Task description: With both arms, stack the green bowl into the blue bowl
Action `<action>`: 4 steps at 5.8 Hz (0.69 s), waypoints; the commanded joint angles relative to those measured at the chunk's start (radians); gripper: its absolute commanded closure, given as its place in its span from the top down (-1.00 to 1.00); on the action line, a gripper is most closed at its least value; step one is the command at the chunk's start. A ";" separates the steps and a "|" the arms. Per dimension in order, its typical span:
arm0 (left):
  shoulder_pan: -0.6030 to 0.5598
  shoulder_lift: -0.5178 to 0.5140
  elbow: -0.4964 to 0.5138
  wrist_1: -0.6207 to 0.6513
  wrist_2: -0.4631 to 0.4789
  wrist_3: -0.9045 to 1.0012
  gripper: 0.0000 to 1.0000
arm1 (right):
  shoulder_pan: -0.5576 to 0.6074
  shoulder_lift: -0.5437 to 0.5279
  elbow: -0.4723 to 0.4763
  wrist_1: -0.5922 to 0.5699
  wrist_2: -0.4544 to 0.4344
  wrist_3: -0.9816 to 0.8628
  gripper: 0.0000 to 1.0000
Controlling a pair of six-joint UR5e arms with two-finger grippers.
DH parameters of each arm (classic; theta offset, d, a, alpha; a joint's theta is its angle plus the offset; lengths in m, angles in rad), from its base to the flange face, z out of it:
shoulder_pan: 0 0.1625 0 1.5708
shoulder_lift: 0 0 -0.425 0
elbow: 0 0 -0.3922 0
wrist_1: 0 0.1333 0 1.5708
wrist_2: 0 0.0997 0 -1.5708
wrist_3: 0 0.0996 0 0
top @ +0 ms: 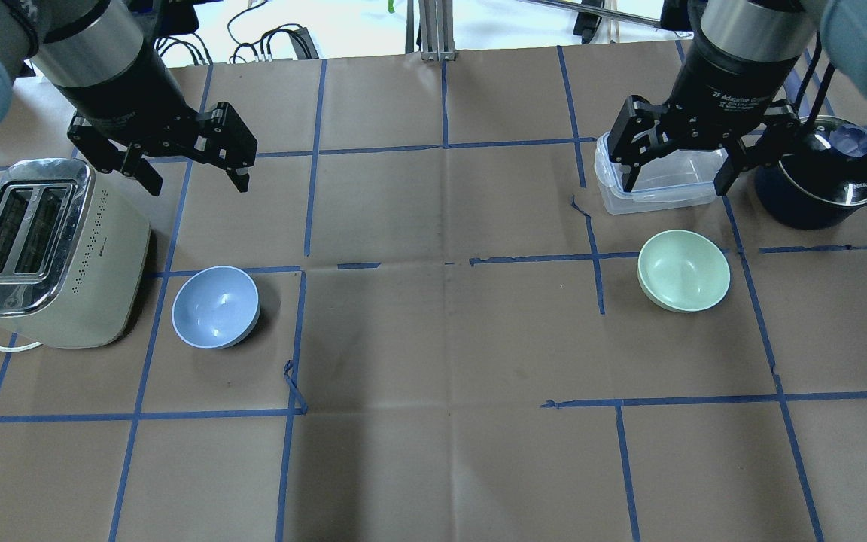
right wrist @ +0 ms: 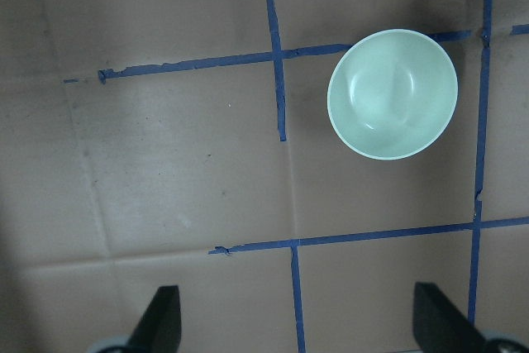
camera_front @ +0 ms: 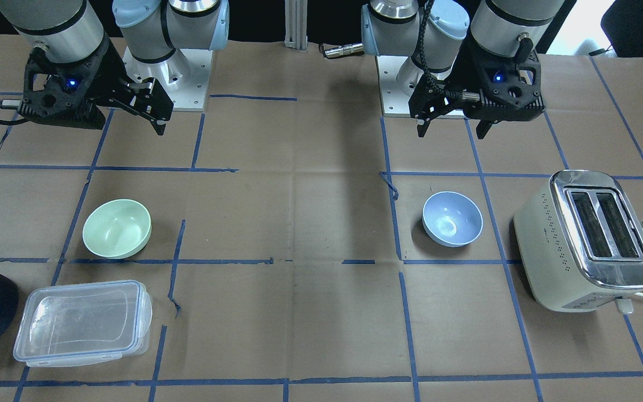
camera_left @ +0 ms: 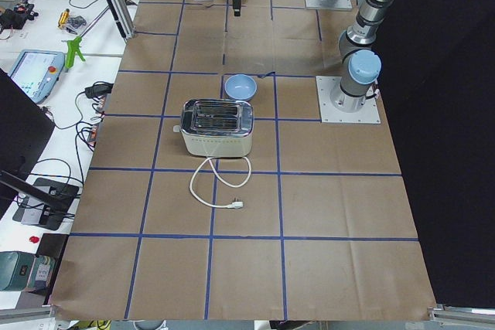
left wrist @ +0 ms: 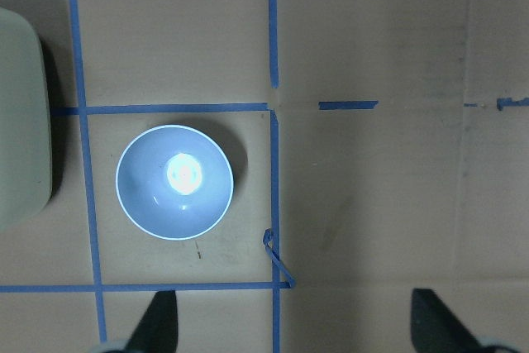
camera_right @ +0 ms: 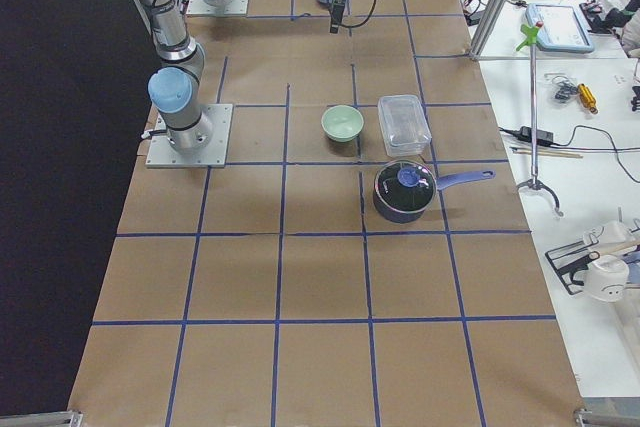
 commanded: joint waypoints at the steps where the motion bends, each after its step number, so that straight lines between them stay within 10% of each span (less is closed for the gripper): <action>1: 0.001 0.002 0.000 0.000 0.002 0.002 0.96 | 0.000 0.000 0.000 0.000 0.000 0.000 1.00; 4: 0.007 0.004 0.000 0.001 0.005 0.011 0.96 | -0.022 0.015 0.012 -0.002 -0.012 -0.052 1.00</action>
